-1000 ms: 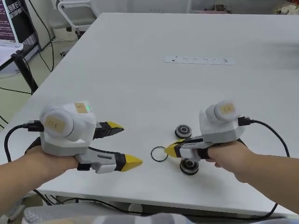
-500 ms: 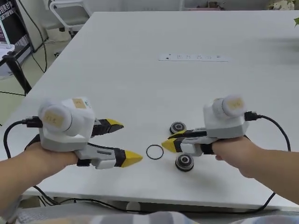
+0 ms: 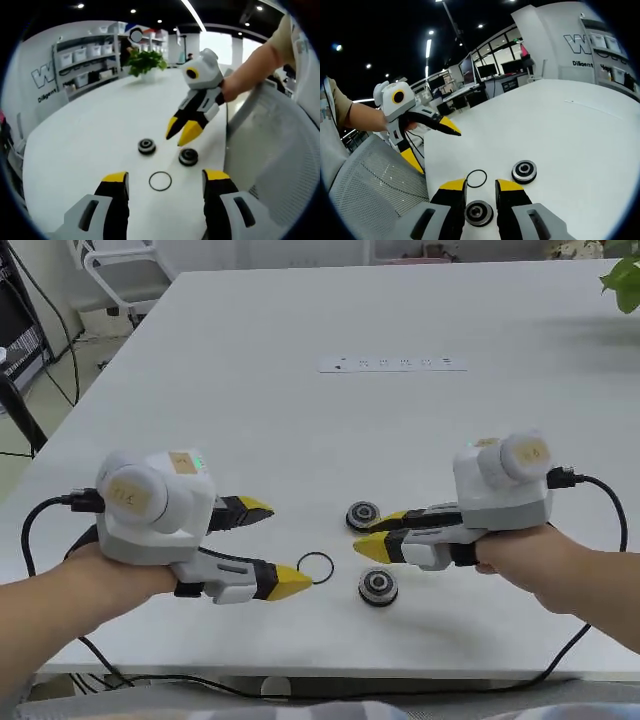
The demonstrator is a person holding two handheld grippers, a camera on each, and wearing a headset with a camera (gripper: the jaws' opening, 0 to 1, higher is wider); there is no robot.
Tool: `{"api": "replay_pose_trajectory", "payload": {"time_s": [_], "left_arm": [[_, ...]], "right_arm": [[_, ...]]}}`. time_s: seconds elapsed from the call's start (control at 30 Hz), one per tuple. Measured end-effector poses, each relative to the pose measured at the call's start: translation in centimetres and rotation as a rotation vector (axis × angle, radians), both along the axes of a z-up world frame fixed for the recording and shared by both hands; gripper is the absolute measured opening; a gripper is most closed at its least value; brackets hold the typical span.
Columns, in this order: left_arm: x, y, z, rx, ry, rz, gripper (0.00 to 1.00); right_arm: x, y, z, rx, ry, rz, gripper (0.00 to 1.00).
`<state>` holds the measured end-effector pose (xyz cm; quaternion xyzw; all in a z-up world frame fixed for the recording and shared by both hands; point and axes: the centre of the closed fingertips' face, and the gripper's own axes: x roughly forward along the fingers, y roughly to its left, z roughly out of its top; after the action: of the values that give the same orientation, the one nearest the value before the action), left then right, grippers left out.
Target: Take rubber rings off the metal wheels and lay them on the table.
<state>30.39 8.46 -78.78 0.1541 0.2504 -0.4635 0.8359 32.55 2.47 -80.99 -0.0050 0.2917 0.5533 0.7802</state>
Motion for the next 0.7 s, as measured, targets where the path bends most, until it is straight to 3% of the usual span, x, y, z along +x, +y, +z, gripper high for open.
{"api": "replay_pose_trajectory", "payload": {"time_s": [0.3, 0.7], "left_arm": [[0.7, -1.4, 0.0, 0.001, -0.001, -0.034, 0.6], [0.1, -3.6, -1.0, 0.01, 0.03, -0.074, 0.57]], "right_arm": [[-1.1, -1.2, 0.2, -0.025, -0.04, 0.062, 0.24], [-2.3, -2.6, -0.6, -0.06, -0.063, 0.12, 0.28]]}}
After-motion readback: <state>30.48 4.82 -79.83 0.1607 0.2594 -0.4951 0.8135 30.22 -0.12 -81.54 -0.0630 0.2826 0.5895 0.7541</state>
